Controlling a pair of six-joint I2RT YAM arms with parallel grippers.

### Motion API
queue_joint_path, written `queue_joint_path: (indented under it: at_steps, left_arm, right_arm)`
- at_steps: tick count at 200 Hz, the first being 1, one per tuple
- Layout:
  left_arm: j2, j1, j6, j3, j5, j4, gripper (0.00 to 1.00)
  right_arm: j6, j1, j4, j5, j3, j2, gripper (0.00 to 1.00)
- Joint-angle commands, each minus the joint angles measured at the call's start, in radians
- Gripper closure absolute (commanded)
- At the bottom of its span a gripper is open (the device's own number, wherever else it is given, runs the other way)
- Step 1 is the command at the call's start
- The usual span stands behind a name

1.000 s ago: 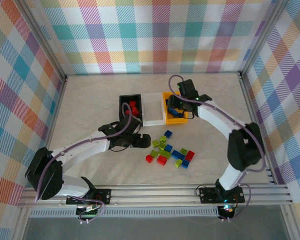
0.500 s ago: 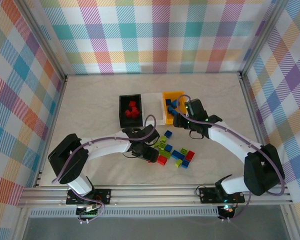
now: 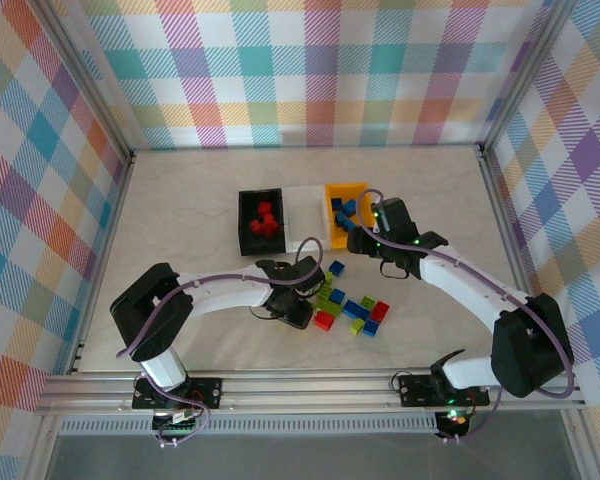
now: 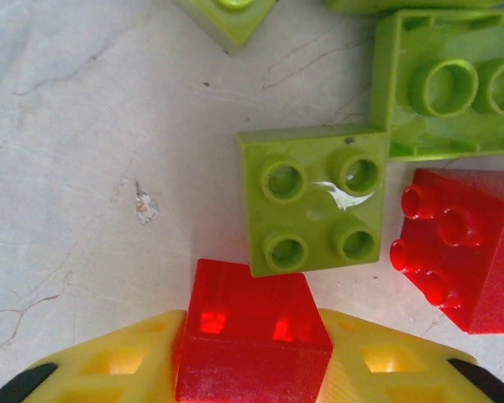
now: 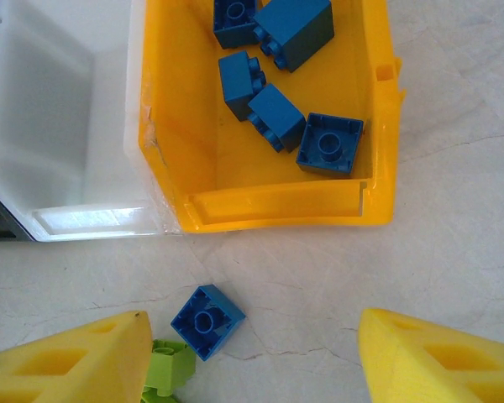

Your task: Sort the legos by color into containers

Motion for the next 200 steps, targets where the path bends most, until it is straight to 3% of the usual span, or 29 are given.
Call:
queue_joint_path:
  at_steps: [1, 29, 80, 130, 200]
  left_arm:
    - [-0.028, -0.011, -0.002, 0.023, -0.052, -0.043, 0.63]
    - [-0.118, 0.02, -0.019, 0.012, -0.122, -0.065, 0.65]
    - [-0.243, 0.269, -0.06, 0.066, -0.235, -0.01, 0.63]
    - [0.007, 0.442, -0.044, 0.361, -0.304, -0.038, 0.66]
    - [0.315, 0.538, -0.029, 0.685, -0.328, -0.092, 0.66]
  right_arm:
    - [0.014, 0.001, 0.017, 0.0, -0.006, -0.022, 0.34]
    - [0.011, 0.001, 0.02, -0.011, -0.01, -0.032, 0.34]
    - [0.031, 0.005, 0.049, -0.05, -0.045, -0.039, 0.34]
    - [0.021, 0.007, 0.031, -0.05, -0.064, -0.053, 0.34]
    - [0.026, 0.022, -0.021, -0.078, -0.111, -0.124, 0.34]
